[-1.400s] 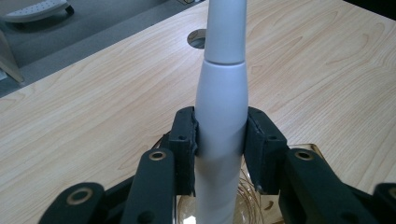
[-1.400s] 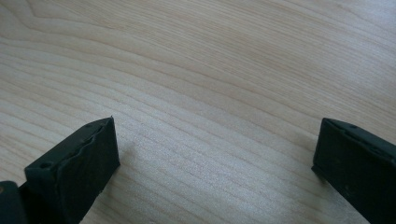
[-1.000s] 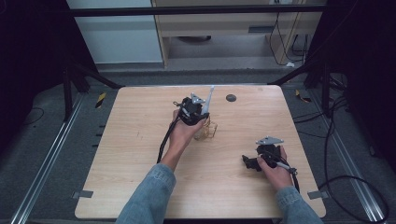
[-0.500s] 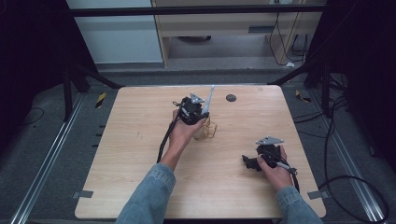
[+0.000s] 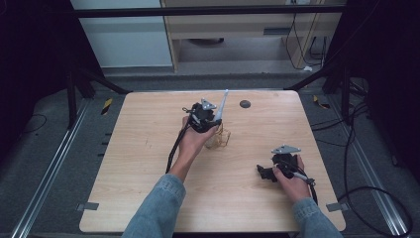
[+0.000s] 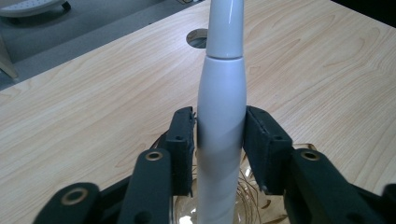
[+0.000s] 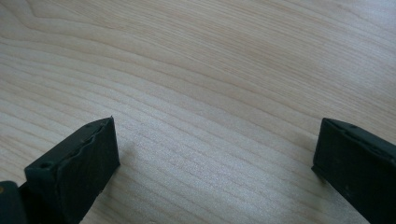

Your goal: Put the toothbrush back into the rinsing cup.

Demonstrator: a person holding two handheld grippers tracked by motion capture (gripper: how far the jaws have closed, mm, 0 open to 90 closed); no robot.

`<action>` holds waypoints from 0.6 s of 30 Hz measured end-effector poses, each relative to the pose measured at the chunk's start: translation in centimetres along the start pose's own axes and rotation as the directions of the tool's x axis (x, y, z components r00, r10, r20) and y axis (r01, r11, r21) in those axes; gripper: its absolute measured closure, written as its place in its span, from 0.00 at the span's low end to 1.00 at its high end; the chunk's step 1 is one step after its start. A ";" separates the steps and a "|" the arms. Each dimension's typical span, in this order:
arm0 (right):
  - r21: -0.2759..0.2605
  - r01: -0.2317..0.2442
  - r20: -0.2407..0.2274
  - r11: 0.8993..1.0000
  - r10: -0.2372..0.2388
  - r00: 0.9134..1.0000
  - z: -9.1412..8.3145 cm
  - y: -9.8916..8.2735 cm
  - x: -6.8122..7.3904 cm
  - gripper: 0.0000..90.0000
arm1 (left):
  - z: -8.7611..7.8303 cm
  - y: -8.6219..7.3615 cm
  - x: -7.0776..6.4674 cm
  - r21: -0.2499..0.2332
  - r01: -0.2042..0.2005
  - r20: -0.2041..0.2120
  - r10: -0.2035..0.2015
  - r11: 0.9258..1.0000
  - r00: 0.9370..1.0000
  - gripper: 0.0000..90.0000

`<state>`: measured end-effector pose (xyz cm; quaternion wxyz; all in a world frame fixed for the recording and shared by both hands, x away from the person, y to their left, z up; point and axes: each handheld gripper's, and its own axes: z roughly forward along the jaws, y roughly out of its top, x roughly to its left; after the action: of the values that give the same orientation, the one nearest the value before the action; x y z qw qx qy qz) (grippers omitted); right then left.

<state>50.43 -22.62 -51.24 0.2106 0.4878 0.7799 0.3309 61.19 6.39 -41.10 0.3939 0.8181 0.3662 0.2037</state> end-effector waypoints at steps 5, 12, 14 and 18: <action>-0.001 -0.003 -0.001 1.000 0.003 1.000 0.0 0.0 0.0 0.00 | -0.7 0.2 0.0 -0.024 -0.012 -0.006 0.012 1.000 1.000 0.65; 0.000 -0.001 0.000 1.000 0.001 1.000 0.0 0.0 0.0 0.00 | -1.7 0.3 0.0 -0.038 -0.030 -0.020 0.030 0.999 0.999 0.60; 0.001 -0.001 0.000 1.000 0.001 1.000 0.0 0.0 0.0 0.00 | -2.0 0.4 0.0 -0.042 -0.035 -0.023 0.034 0.999 0.999 0.58; 0.000 0.000 0.001 1.000 0.000 1.000 0.0 0.0 0.0 0.00 | -2.4 0.4 0.2 -0.043 -0.046 -0.031 0.045 0.998 0.999 0.54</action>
<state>50.43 -22.61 -51.24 0.2107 0.4880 0.7798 0.3307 59.98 7.53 -39.29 0.4014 0.8143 0.3487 0.2327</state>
